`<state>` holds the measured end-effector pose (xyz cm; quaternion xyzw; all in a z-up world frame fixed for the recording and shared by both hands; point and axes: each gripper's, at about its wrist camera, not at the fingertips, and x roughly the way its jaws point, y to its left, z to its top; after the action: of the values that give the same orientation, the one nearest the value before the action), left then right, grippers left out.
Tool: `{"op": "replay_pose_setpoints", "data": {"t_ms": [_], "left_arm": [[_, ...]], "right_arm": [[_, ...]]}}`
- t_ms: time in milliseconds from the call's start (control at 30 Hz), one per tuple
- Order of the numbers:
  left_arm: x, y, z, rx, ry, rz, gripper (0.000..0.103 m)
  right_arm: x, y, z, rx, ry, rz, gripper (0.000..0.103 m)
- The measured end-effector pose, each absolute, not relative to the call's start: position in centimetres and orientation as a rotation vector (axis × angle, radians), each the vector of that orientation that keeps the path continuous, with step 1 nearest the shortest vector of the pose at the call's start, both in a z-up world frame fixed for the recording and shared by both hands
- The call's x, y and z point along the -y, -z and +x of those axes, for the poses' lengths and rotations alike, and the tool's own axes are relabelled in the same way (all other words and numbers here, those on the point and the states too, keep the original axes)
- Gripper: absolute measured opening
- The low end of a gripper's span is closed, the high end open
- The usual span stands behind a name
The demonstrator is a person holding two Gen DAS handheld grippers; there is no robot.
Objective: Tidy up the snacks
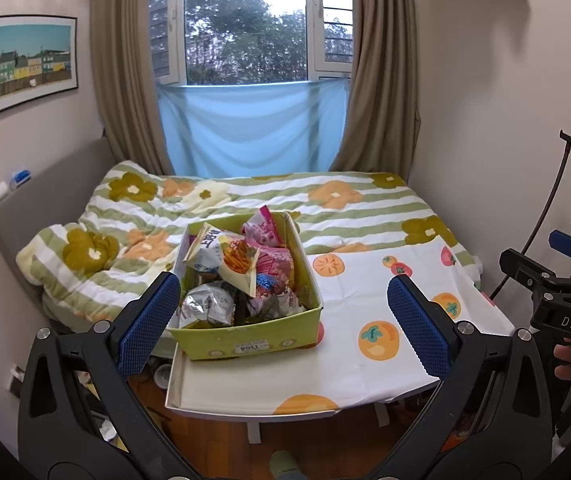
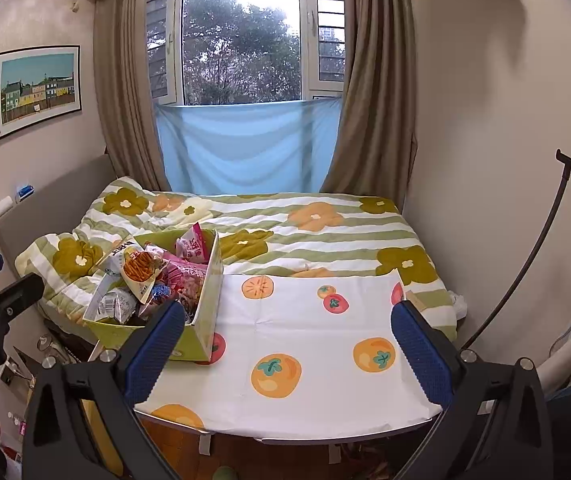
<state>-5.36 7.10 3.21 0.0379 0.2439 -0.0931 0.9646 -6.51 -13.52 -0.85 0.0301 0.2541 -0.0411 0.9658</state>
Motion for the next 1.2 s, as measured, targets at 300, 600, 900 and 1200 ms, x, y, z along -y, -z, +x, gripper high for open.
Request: {"op": "replay_pose_setpoints", "data": {"t_ms": [300,600,900,1200], "left_arm": [[-7.36,-3.39,-5.34,-0.491,0.191,0.070,0.103],[-7.70,-3.38,-5.14,-0.491,0.193,0.057,0.103],[-7.63,-3.36,-5.04,-0.488,0.196,0.062,0.103],[-7.61,-3.35,-5.01,-0.487,0.195,0.064,0.103]], "right_arm": [[13.79,0.96,-6.87,-0.510,0.082,0.060,0.103],[14.03,0.97,-6.98,-0.510,0.083,0.060,0.103],[14.13,0.80,-6.73,-0.510,0.085,0.063,0.103],[14.15,0.62,-6.45,-0.505,0.087,0.065,0.103]]}}
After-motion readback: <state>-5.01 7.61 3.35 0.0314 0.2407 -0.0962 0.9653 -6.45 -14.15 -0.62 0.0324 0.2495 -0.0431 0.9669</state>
